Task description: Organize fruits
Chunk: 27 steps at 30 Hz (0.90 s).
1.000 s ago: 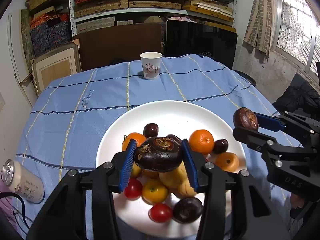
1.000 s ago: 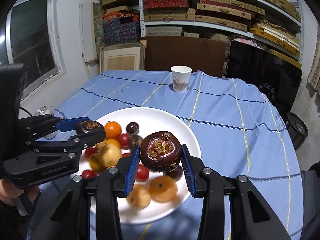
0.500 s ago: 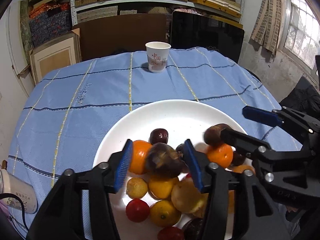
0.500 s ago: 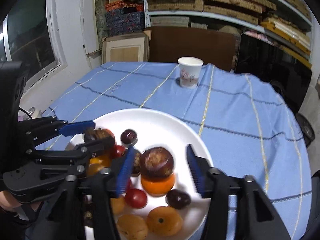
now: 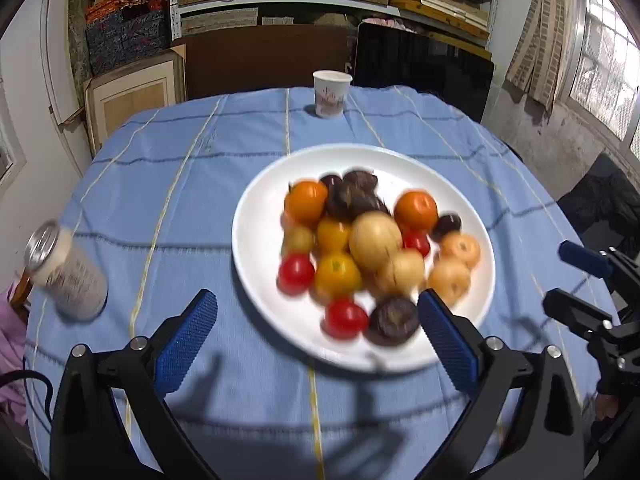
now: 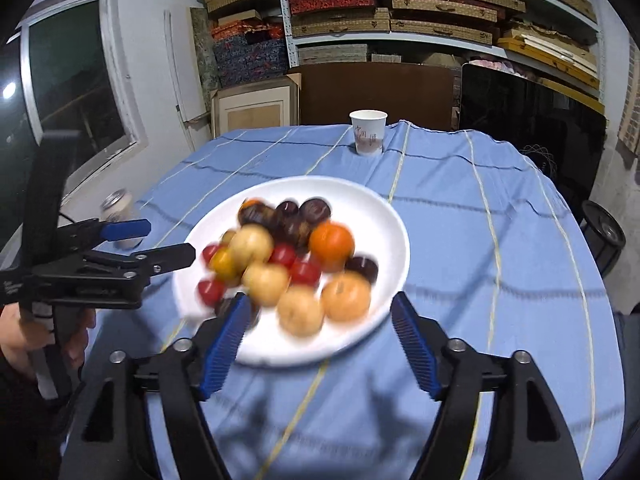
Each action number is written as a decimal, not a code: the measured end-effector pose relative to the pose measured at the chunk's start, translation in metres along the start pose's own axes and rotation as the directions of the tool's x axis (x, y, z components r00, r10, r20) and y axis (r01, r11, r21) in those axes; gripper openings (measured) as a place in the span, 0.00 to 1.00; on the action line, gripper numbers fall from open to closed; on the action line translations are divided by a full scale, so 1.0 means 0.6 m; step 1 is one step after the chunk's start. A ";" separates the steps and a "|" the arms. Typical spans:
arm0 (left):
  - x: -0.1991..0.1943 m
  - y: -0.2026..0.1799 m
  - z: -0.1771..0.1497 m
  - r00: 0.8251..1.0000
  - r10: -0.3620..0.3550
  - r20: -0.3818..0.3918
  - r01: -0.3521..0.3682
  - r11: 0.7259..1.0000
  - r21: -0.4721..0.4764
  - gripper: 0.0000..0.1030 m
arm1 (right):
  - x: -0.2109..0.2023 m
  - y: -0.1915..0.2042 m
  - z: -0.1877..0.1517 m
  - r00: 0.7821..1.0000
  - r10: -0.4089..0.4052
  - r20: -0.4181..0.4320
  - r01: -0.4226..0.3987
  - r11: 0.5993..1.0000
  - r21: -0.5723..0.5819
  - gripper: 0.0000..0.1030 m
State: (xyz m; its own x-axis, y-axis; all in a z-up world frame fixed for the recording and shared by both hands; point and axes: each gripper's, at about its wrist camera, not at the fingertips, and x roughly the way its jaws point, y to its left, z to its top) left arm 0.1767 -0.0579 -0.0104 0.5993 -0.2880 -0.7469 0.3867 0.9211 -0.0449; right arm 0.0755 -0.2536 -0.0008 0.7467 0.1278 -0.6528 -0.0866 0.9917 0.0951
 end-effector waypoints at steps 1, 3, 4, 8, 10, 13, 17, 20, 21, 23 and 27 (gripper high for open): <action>-0.014 -0.003 -0.018 1.000 0.002 0.000 -0.002 1.000 -0.002 0.95 | -0.020 0.005 -0.019 1.000 -0.009 0.012 0.009 1.000 0.009 0.83; -0.040 -0.008 -0.048 1.000 0.012 0.003 -0.012 1.000 -0.013 0.95 | -0.045 0.007 -0.046 1.000 -0.011 0.024 0.010 0.999 0.045 0.94; -0.057 -0.012 -0.063 1.000 0.029 0.006 -0.029 0.999 -0.017 0.95 | -0.054 0.007 -0.055 0.999 -0.015 0.029 0.013 0.998 0.062 0.96; -0.131 -0.028 -0.115 0.996 0.061 0.062 -0.059 0.998 -0.036 0.95 | -0.096 0.010 -0.090 0.999 -0.030 0.037 0.026 0.994 0.107 0.96; -0.166 -0.035 -0.133 0.994 0.055 0.093 -0.051 0.998 -0.044 0.95 | -0.122 0.018 -0.101 0.998 -0.031 0.050 0.026 0.994 0.102 0.96; -0.226 -0.056 -0.161 0.986 0.063 0.155 -0.058 0.998 -0.032 0.95 | -0.164 0.036 -0.112 0.995 -0.031 0.091 0.024 0.997 0.072 0.96; -0.280 -0.081 -0.191 0.981 0.063 0.184 -0.061 0.998 -0.018 0.95 | -0.218 0.051 -0.124 0.989 -0.051 0.137 0.046 0.998 0.040 0.96; -0.301 -0.085 -0.198 0.980 0.055 0.192 -0.049 0.998 -0.039 0.95 | -0.251 0.060 -0.130 0.983 -0.069 0.172 0.066 0.998 0.023 0.96; -0.308 -0.086 -0.202 0.978 0.068 0.195 -0.059 0.997 -0.049 0.95 | -0.260 0.064 -0.133 0.980 -0.078 0.185 0.077 0.997 0.014 0.96; -0.316 -0.087 -0.207 0.977 0.095 0.190 -0.085 0.994 -0.064 0.95 | -0.274 0.069 -0.139 0.977 -0.086 0.193 0.088 0.996 -0.001 0.96; -0.324 -0.082 -0.213 0.978 0.107 0.179 -0.093 0.992 -0.084 0.95 | -0.292 0.074 -0.150 0.976 -0.086 0.201 0.090 0.996 -0.011 0.96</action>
State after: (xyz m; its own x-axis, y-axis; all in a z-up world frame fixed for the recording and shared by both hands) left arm -0.0482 -0.0136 0.0522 0.7530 -0.2301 -0.6165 0.2687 0.9627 -0.0312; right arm -0.1185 -0.2304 0.0499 0.8685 0.0365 -0.4943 -0.0264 0.9993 0.0275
